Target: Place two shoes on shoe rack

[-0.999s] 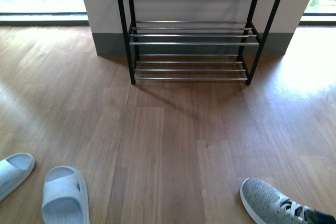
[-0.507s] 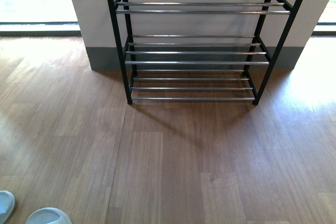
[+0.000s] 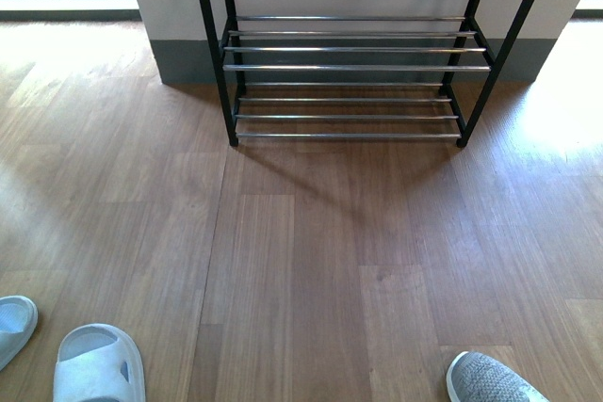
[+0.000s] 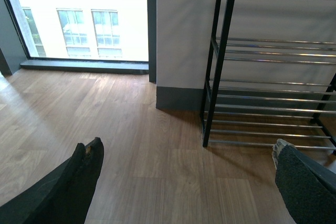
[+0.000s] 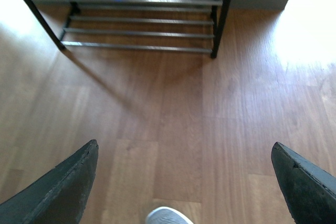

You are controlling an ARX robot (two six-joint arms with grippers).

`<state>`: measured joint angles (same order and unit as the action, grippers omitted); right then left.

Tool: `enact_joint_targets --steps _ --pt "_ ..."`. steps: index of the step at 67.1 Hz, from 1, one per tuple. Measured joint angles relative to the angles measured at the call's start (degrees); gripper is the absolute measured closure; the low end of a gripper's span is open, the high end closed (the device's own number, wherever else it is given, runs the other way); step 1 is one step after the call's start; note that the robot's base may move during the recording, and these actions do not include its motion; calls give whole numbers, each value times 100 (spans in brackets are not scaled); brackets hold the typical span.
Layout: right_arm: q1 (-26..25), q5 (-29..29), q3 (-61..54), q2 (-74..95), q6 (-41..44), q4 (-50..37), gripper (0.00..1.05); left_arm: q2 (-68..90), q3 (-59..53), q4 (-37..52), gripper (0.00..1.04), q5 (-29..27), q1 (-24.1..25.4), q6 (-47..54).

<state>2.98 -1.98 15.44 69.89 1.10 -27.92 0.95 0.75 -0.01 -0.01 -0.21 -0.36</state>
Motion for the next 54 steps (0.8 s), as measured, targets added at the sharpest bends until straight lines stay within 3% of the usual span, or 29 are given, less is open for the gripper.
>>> enact_joint_targets --steps 8,19,36,54 --pt "-168 153 776 3053 767 -577 9 0 0 0 9 0 0 0" --pt "-466 402 1172 4758 1456 -758 9 0 0 0 9 2 0 -2" --pt "-1381 894 1534 6465 2949 -909 9 0 0 0 9 0 0 0" --pt "-2247 1237 1759 7010 4350 -660 9 0 0 0 9 2 0 0"
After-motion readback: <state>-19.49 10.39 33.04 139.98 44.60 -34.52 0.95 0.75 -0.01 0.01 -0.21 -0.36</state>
